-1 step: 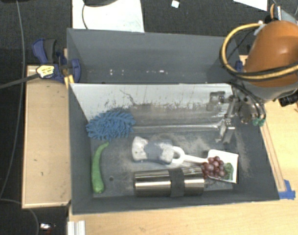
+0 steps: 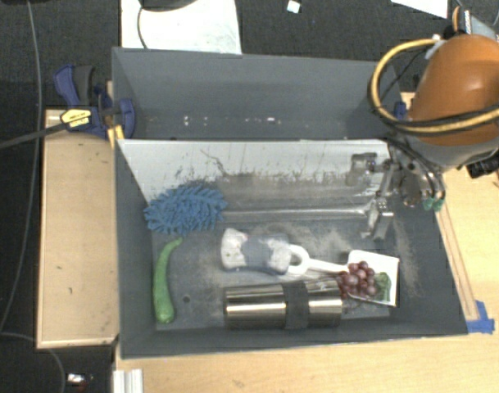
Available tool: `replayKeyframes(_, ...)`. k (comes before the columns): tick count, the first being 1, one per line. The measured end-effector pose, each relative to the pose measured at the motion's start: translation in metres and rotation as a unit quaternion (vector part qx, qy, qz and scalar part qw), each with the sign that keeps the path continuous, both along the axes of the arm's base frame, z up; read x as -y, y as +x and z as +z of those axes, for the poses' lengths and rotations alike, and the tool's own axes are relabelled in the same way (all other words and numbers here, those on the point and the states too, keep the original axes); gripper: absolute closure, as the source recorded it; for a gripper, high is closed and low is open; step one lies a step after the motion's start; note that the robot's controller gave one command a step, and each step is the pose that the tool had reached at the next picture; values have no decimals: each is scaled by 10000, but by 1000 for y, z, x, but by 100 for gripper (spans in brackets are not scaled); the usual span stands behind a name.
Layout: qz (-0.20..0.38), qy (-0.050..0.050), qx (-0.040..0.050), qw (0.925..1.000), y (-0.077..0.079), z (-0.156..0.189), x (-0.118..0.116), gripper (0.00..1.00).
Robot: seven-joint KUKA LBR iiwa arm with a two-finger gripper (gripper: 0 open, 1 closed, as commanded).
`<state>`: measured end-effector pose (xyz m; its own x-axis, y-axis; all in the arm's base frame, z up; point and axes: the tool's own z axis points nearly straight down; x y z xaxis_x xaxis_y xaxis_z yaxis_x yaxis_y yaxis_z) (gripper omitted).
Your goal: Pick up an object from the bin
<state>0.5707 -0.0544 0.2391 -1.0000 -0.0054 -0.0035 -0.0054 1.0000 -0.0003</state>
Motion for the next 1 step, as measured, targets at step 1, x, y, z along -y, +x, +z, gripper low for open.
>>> replayKeyframes(1, -241, 1, -3, 9997, -38, -99, 58, 0)
